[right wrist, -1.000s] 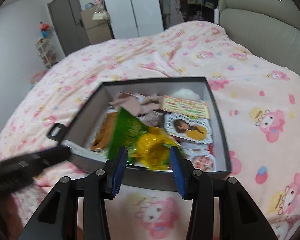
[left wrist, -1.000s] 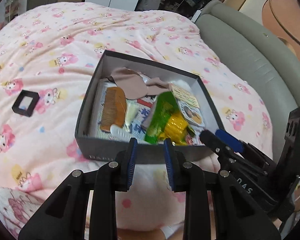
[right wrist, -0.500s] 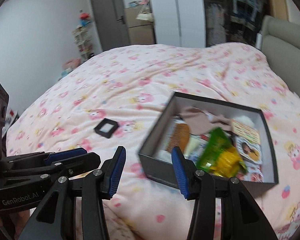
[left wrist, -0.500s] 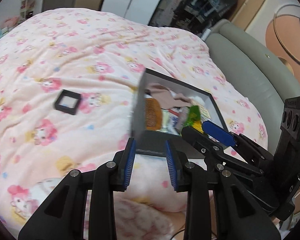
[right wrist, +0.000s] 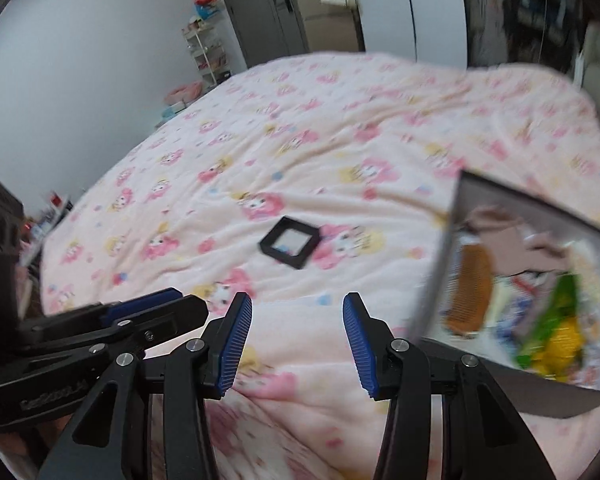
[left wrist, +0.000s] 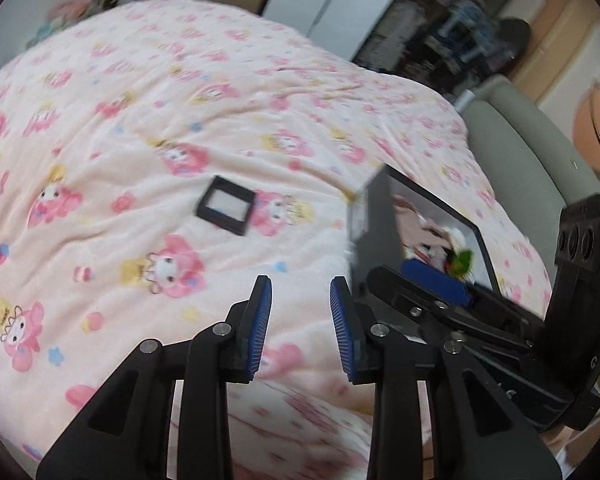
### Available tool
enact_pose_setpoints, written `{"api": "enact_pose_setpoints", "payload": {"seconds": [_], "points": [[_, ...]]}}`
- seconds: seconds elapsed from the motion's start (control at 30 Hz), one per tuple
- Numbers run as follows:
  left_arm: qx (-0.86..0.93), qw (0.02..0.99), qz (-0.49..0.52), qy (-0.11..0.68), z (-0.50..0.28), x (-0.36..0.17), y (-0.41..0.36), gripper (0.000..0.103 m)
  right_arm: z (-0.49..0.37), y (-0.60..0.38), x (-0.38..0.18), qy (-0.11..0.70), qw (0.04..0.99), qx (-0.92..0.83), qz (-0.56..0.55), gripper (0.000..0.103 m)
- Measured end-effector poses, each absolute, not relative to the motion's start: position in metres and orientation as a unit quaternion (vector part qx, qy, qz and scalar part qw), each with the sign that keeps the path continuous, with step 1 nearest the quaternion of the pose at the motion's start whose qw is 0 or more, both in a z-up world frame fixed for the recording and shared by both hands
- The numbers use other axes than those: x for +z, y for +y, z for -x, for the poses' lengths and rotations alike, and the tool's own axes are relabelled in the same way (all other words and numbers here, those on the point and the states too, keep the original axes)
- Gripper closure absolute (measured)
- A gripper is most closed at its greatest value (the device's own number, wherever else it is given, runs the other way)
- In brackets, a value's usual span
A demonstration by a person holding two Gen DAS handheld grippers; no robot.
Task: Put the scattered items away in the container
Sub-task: 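Close the left tool on the black square compact's edge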
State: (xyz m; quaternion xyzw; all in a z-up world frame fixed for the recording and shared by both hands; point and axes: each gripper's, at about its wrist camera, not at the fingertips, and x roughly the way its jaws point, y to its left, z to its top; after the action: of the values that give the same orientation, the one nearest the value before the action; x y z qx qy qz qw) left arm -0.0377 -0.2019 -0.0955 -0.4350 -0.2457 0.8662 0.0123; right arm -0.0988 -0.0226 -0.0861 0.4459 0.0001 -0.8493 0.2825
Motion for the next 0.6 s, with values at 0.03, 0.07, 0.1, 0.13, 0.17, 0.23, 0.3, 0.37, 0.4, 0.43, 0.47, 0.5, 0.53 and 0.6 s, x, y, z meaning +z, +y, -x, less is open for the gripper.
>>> {"api": "enact_pose_setpoints", "payload": {"seconds": [0.03,0.07,0.1,0.13,0.17,0.23,0.3,0.37,0.4,0.43,0.47,0.5,0.53,0.6], "points": [[0.861,0.001,0.441,-0.253,0.044,-0.103,-0.215,0.073,0.106,-0.029,-0.093,-0.008,0.282,-0.843,-0.457,0.059],[0.858,-0.005,0.446,-0.255,0.049,-0.109,-0.223,0.073,0.113,-0.034,-0.097,-0.012,0.280,-0.839,-0.466,0.059],[0.852,-0.014,0.456,-0.259,0.056,-0.117,-0.234,0.073,0.121,-0.040,-0.105,-0.017,0.278,-0.834,-0.477,0.059],[0.843,-0.024,0.467,-0.265,0.062,-0.125,-0.244,0.073,0.128,-0.045,-0.111,-0.018,0.275,-0.830,-0.485,0.059],[0.836,-0.027,0.475,-0.272,0.069,-0.132,-0.251,0.073,0.137,-0.050,-0.119,-0.019,0.267,-0.825,-0.498,0.059],[0.826,-0.025,0.481,-0.293,0.080,-0.144,-0.265,0.073,0.152,-0.058,-0.135,-0.024,0.253,-0.811,-0.527,0.059],[0.818,-0.023,0.486,-0.308,0.098,-0.157,-0.277,0.073,0.168,-0.071,-0.148,-0.030,0.258,-0.799,-0.543,0.059],[0.806,-0.035,0.505,-0.308,0.121,-0.173,-0.286,0.073,0.185,-0.084,-0.158,-0.019,0.246,-0.804,-0.540,0.059],[0.794,-0.040,0.522,-0.309,0.132,-0.183,-0.288,0.072,0.192,-0.087,-0.162,-0.016,0.231,-0.812,-0.535,0.059],[0.782,-0.046,0.535,-0.317,0.139,-0.192,-0.291,0.072,0.201,-0.091,-0.166,-0.015,0.212,-0.818,-0.535,0.059],[0.777,-0.047,0.537,-0.325,0.141,-0.198,-0.294,0.072,0.211,-0.094,-0.173,-0.020,0.200,-0.813,-0.546,0.059],[0.775,-0.047,0.537,-0.331,0.145,-0.202,-0.294,0.072,0.218,-0.096,-0.180,-0.030,0.202,-0.803,-0.560,0.059],[0.774,-0.050,0.537,-0.332,0.150,-0.207,-0.295,0.072,0.224,-0.100,-0.186,-0.039,0.212,-0.792,-0.571,0.059],[0.773,-0.059,0.538,-0.331,0.159,-0.212,-0.296,0.072,0.231,-0.108,-0.195,-0.019,0.219,-0.785,-0.579,0.059]]}}
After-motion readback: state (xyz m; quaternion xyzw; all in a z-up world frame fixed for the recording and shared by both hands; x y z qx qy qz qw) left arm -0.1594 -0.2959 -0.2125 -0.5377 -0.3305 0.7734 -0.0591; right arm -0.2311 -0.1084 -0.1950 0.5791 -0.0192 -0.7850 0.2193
